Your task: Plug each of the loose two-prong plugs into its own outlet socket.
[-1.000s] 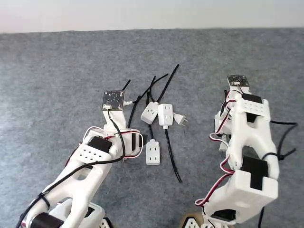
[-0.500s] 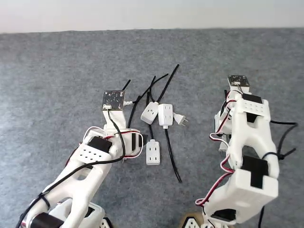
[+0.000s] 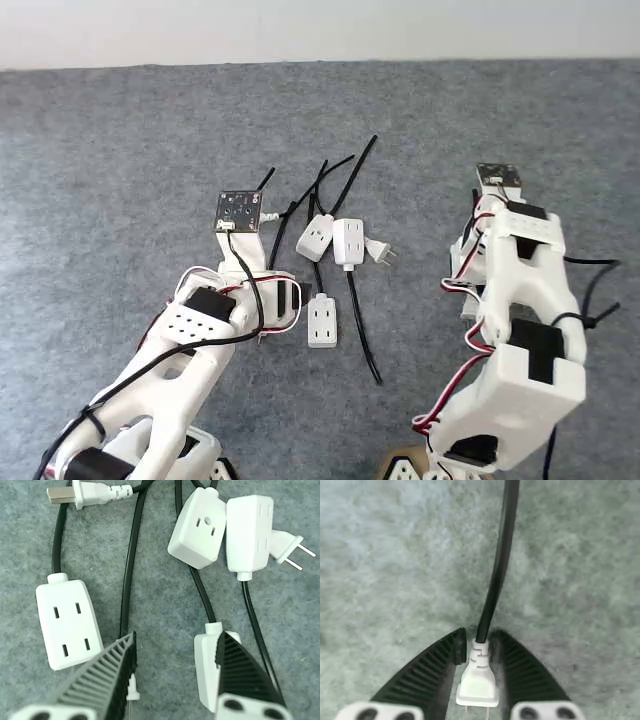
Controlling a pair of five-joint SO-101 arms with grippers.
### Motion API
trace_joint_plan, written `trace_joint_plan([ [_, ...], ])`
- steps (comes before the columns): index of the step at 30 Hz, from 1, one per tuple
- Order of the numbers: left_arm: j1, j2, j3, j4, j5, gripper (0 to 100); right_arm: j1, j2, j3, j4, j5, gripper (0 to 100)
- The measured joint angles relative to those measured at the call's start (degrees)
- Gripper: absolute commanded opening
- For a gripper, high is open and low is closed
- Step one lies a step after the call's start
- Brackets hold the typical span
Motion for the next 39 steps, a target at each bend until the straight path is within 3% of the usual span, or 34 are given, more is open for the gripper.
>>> trace_joint_plan([
  [15,0.0,0.0,0.0,0.0,0.0,25,-0.1,0.0,-1.4,-0.2,4.8,0.9],
  [22,0.0,0.0,0.0,-0.3,0.0,25,-0.5,-6.1,-3.5,7.0,4.8,0.9],
  [34,-0.1,0.0,0.6,-1.9,0.0,25,-12.6,-26.3,4.9,11.8,-3.6,0.9],
  [39,-3.5,0.0,0.6,-3.3,0.0,25,-18.0,-31.2,10.0,6.9,-7.2,0.9],
])
